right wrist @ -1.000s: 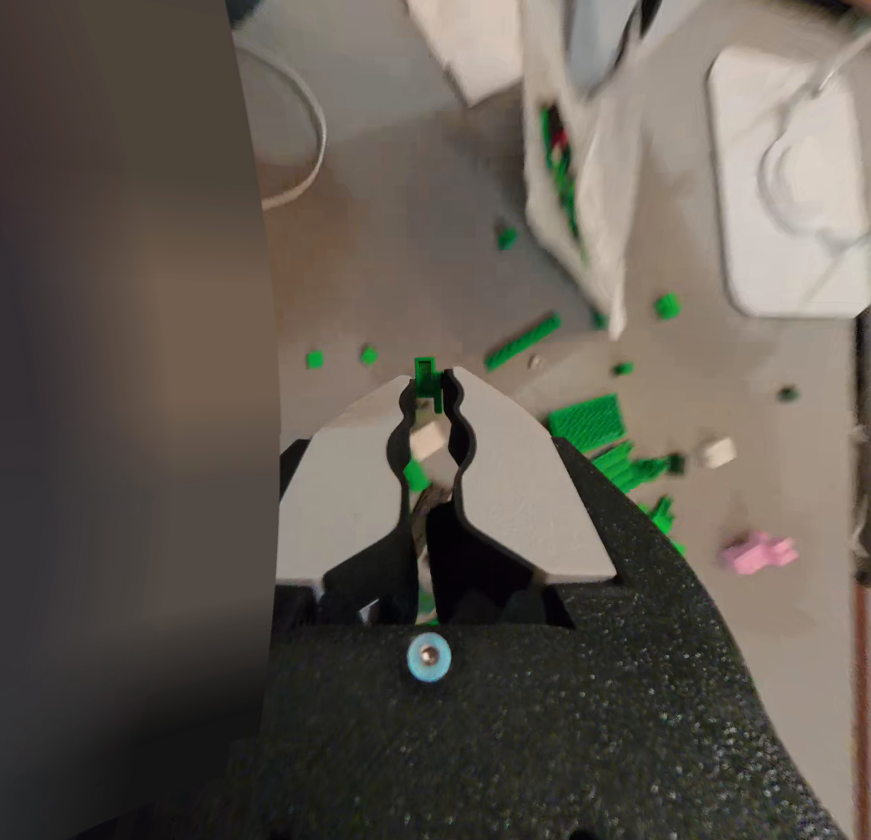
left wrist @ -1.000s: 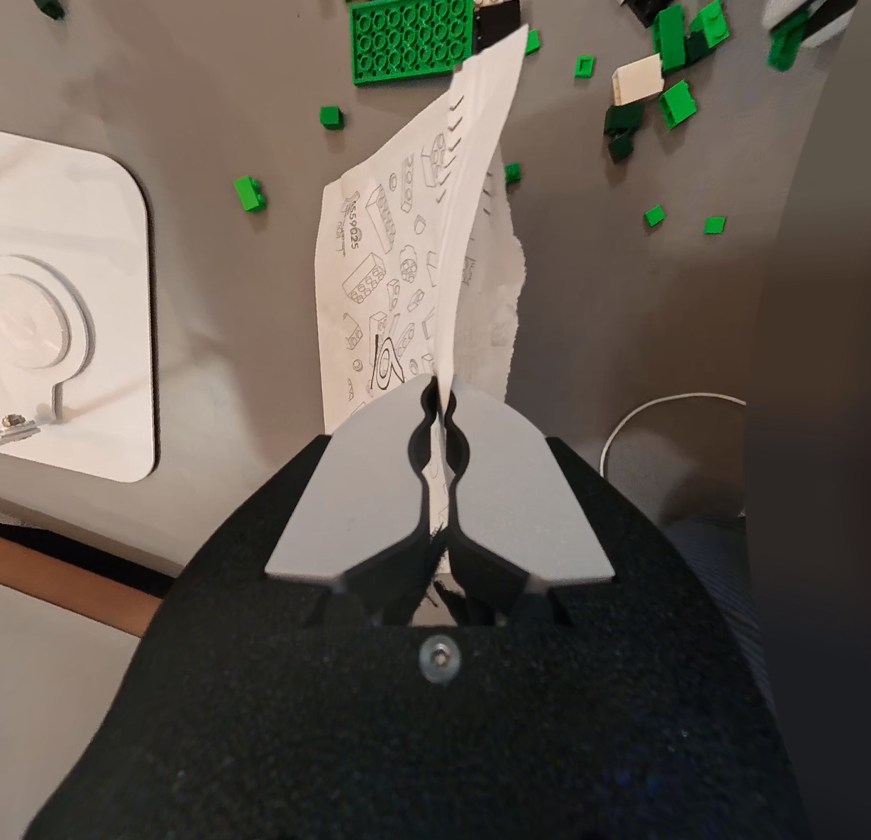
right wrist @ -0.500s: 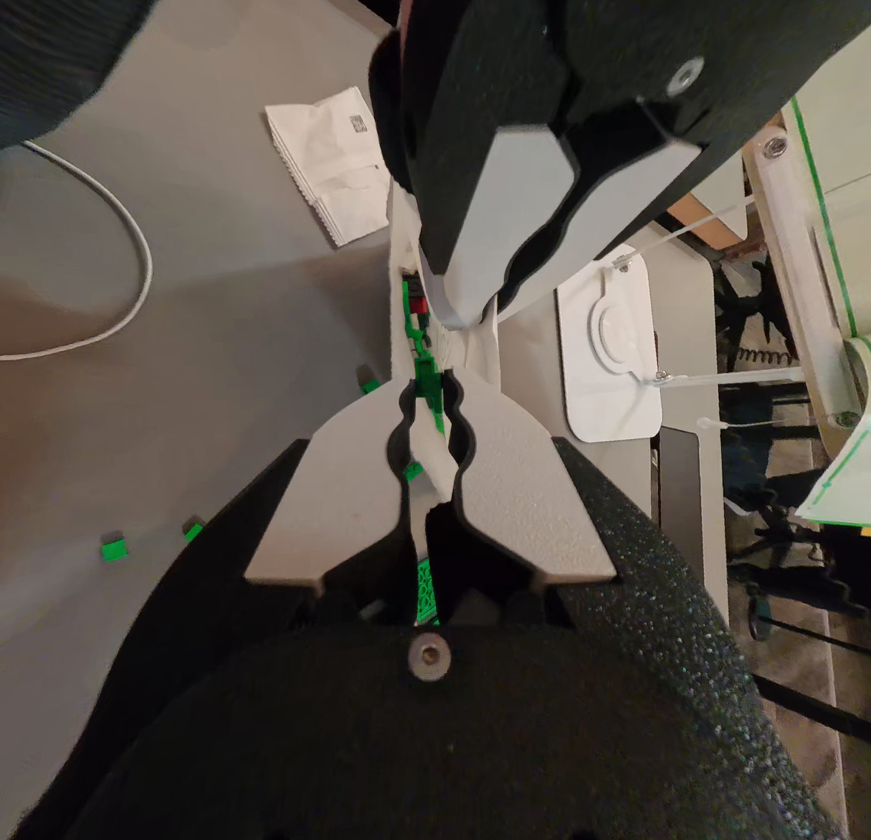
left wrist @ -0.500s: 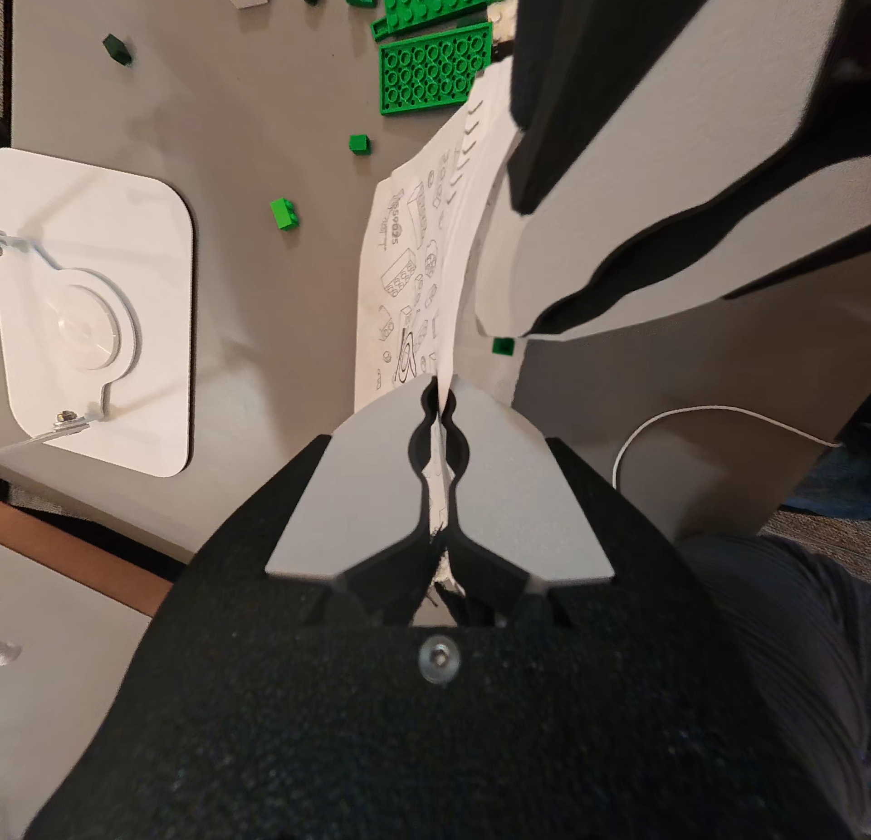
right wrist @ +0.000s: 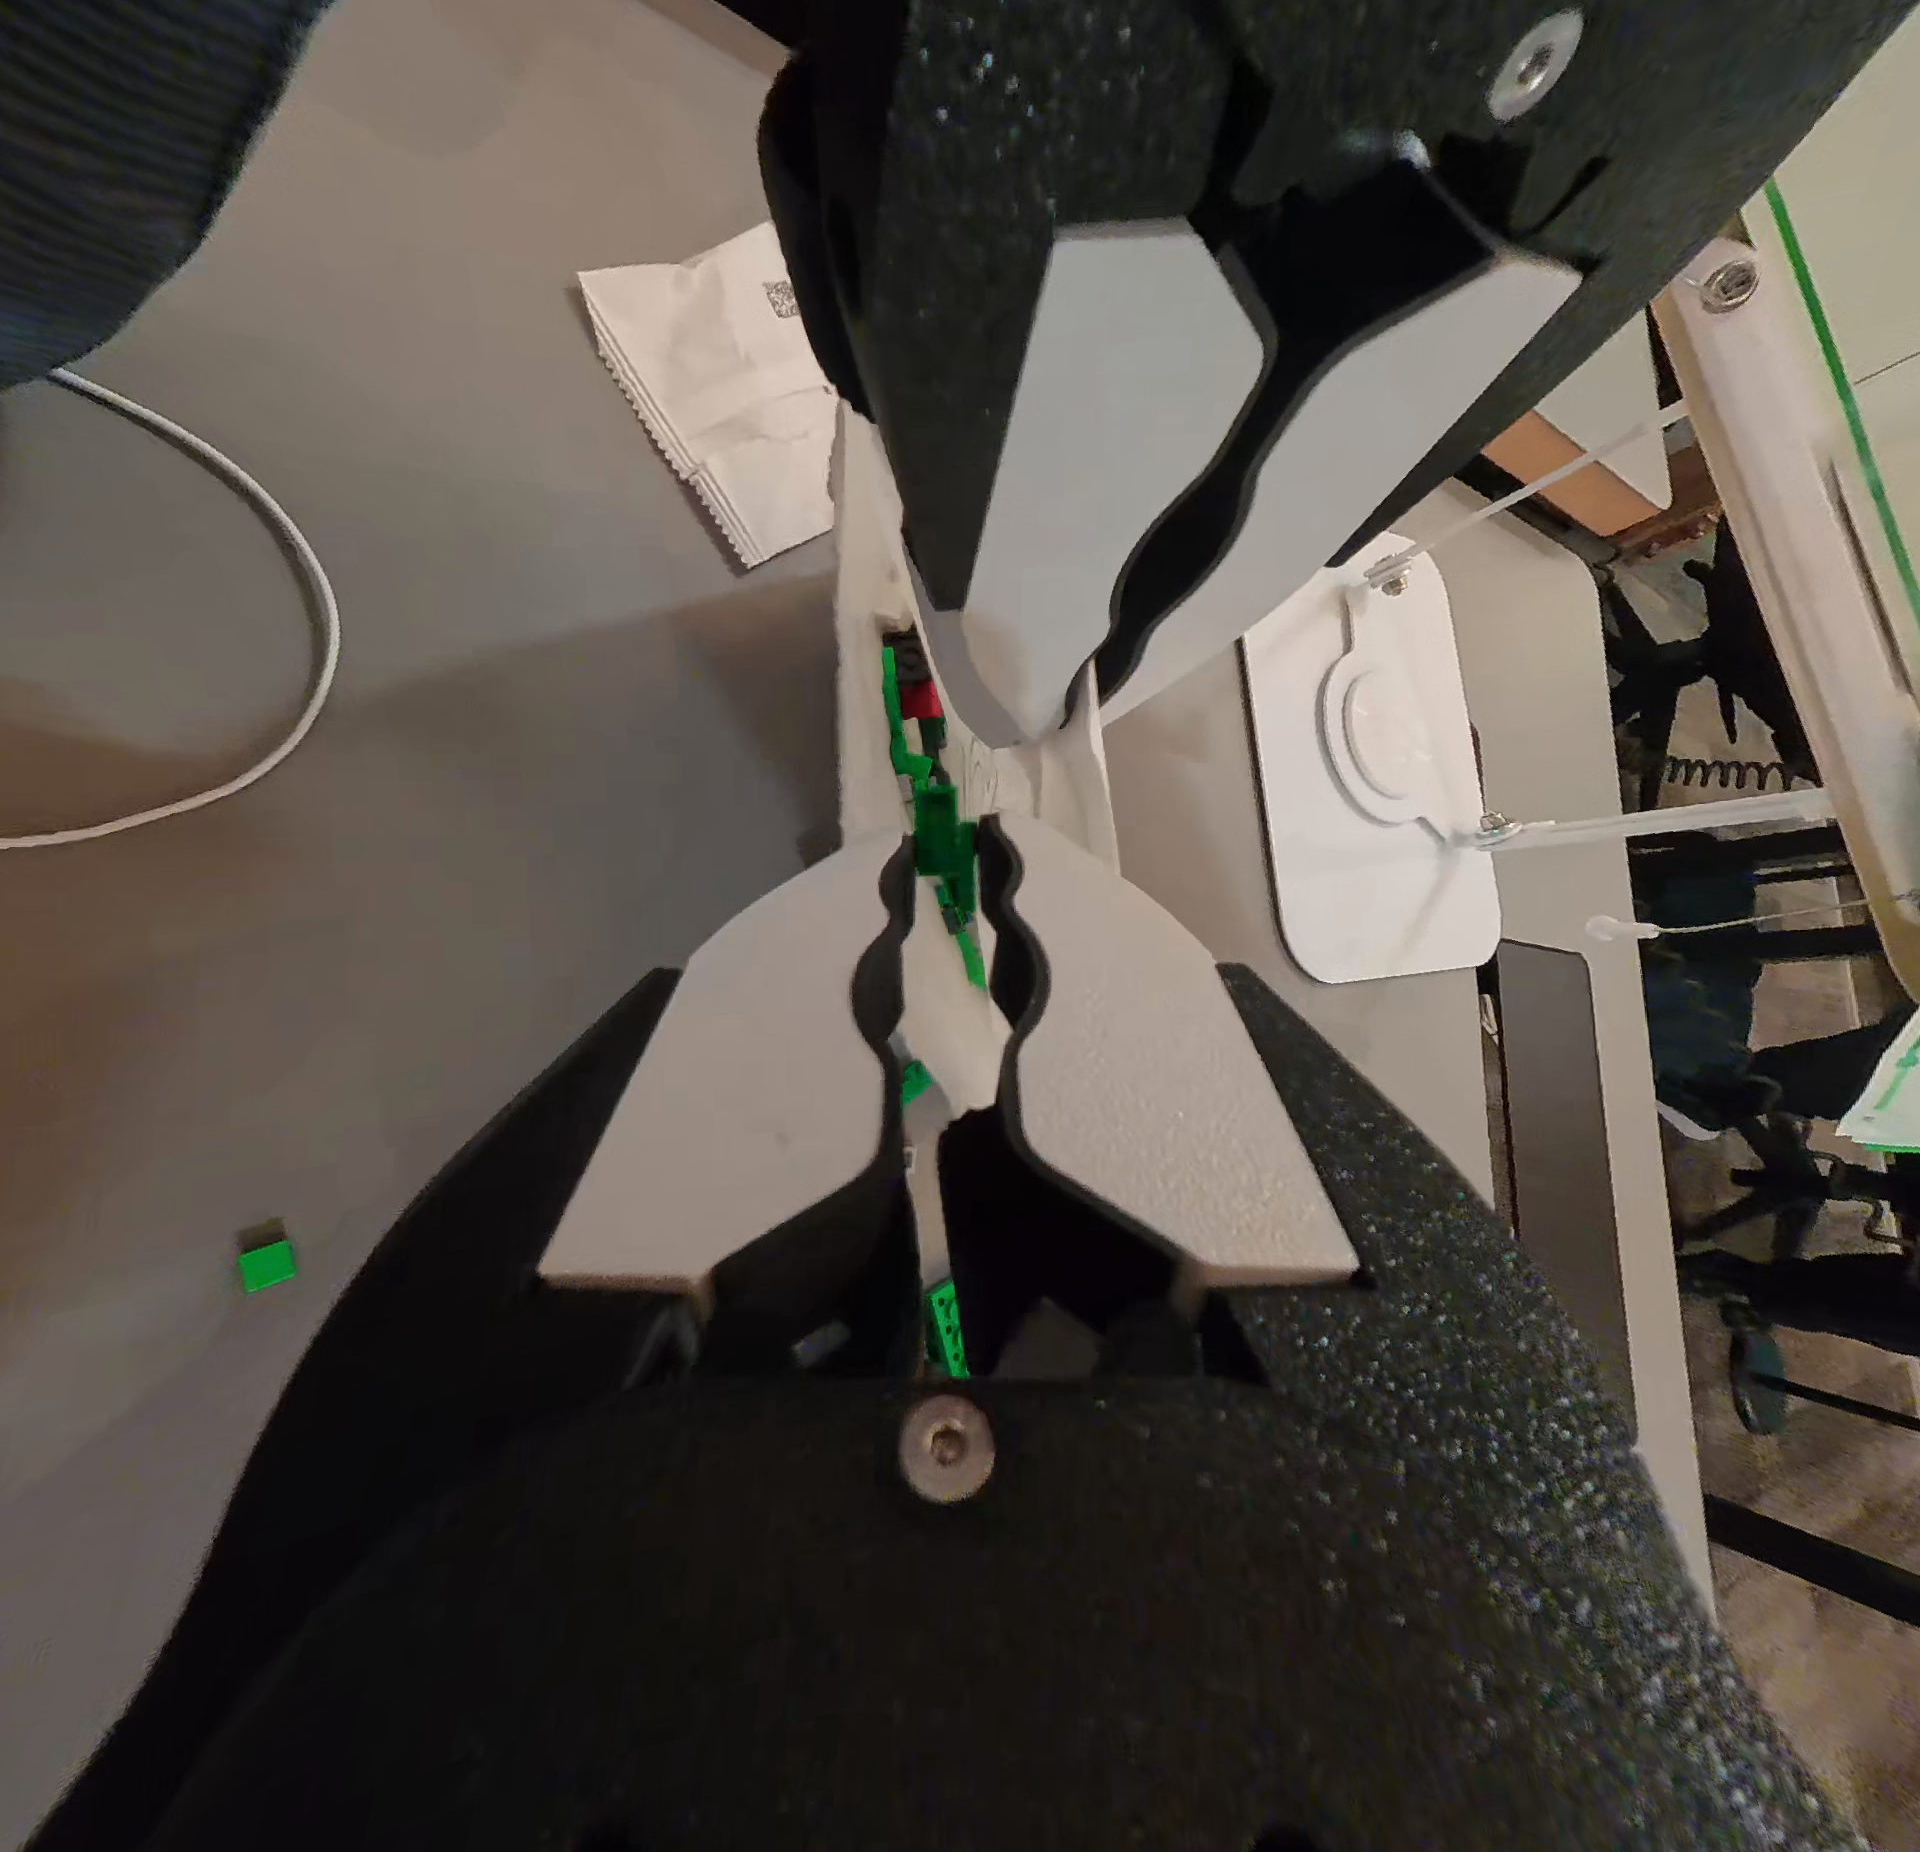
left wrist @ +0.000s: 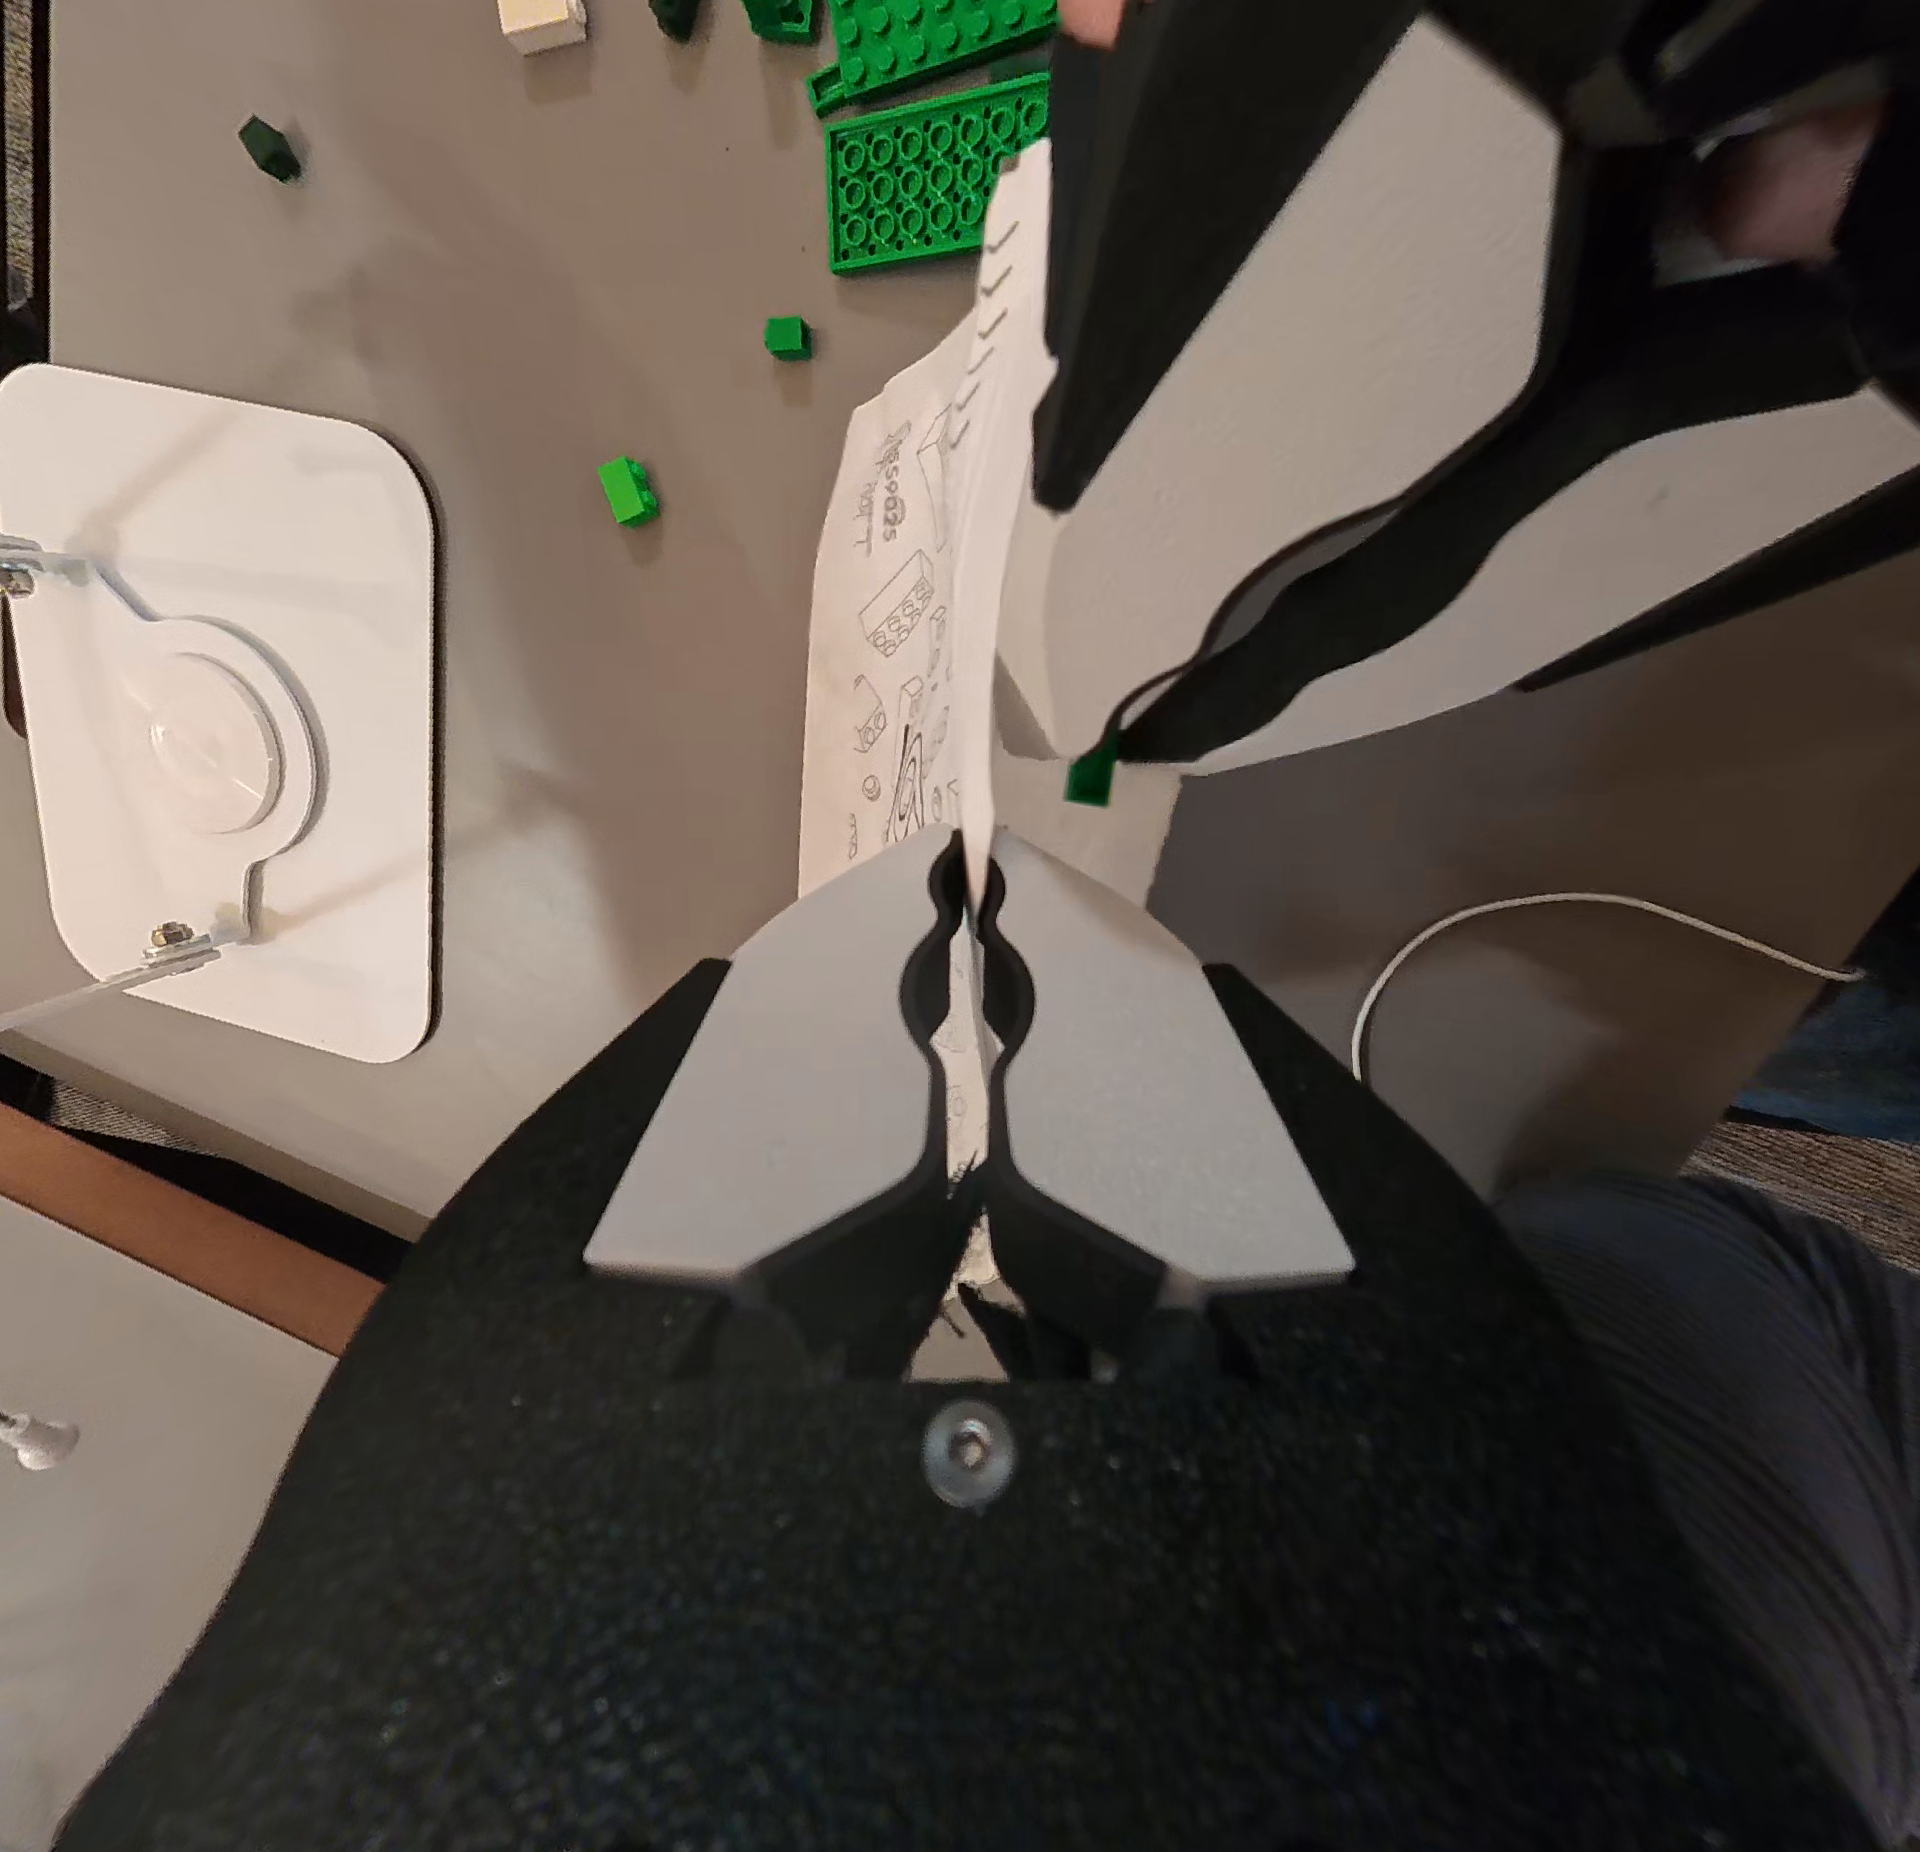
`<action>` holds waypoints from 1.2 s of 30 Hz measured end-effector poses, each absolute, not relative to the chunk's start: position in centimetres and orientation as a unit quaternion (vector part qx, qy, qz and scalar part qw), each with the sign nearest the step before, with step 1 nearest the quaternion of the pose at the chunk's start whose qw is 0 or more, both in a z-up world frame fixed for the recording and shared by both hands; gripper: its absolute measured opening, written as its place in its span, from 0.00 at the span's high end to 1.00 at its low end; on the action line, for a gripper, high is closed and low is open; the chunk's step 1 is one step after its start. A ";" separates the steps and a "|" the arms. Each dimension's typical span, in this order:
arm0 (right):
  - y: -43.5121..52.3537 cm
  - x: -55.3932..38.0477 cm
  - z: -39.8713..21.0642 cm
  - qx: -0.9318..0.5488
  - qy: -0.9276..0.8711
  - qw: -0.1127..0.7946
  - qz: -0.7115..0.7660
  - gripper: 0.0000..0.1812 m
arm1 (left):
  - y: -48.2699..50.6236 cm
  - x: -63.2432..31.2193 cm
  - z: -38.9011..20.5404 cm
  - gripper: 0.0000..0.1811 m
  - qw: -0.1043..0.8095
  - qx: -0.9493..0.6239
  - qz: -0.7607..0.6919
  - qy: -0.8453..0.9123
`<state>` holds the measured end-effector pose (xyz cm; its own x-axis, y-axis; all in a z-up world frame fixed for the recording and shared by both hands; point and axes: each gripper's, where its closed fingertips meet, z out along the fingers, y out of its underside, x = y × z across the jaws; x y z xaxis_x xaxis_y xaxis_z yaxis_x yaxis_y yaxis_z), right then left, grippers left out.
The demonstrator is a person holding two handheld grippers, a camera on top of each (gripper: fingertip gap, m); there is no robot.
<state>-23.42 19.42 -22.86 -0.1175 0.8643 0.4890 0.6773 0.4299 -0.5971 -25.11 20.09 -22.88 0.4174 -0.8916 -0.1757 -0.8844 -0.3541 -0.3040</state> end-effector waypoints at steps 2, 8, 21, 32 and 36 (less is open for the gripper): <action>19.4 -23.4 -23.1 -0.524 -0.740 0.405 0.117 0.94 | 20.0 -25.0 -22.8 1.00 0.179 -0.821 -0.012 0.541; 19.1 -23.3 -23.3 -0.525 -0.741 0.399 0.126 0.94 | 20.0 -24.9 -22.9 1.00 0.177 -0.821 -0.012 0.542; 19.5 -23.7 -23.1 -0.506 -0.744 0.427 0.094 0.95 | 19.9 -24.8 -22.9 1.00 0.175 -0.820 -0.011 0.545; 18.7 -21.8 -21.8 -0.514 -0.749 0.403 0.116 0.93 | 20.0 -24.8 -22.8 1.00 0.177 -0.822 -0.008 0.542; 20.8 -17.1 -17.1 -0.555 -0.684 0.459 0.119 0.99 | 20.1 -25.2 -22.7 1.00 0.182 -0.824 -0.003 0.537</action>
